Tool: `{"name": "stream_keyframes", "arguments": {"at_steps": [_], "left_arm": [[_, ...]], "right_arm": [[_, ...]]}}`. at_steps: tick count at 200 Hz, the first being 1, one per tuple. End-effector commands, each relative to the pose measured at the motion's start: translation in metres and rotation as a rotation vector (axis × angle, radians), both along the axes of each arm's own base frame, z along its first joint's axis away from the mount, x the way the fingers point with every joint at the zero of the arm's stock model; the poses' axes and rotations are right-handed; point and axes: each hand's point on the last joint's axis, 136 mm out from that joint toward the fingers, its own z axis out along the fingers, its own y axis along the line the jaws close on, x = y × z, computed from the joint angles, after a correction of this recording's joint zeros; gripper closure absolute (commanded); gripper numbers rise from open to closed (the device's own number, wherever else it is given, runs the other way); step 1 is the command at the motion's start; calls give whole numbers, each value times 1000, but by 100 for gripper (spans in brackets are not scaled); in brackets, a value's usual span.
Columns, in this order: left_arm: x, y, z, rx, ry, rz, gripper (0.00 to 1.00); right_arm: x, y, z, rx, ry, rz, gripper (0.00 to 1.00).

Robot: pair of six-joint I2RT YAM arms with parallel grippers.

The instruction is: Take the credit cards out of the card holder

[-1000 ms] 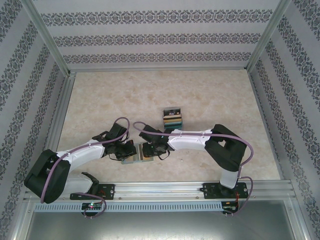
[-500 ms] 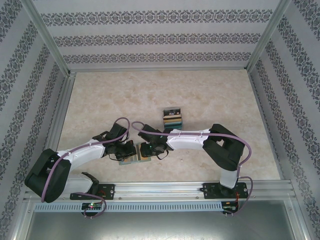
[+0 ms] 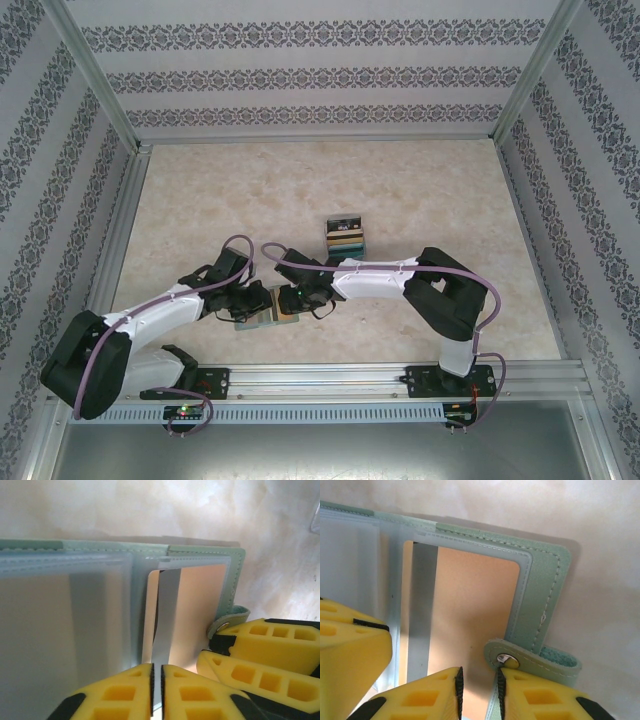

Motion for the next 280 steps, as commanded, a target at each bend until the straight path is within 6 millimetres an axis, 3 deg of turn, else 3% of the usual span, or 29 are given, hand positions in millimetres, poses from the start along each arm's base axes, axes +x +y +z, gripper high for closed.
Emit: {"name": "stream_keyframes", "arguments": {"at_steps": [1,28,67,91,148,280], "left_arm": [[2,0,-3,-24,5,22,78],[1,0,-10,-17,28,20,73],[1,-2,-14,-23,36,15,73],[1,-3,-13,-32,33,10,77],[1,-2,-12,-30,26,14,100],[-9,29,-12,74,36,40,100]], "right_arm": [[-8,-2,-15,-28,38,22,71],[-8,-2,-16,-29,41,23,71],[-8,-2,-16,-31,39,22,71],[-9,-2,-16,-32,40,24,71],[-8,-2,-17,-34,40,23,71],[-7,-15,-27,-83,63,-14,73]]}}
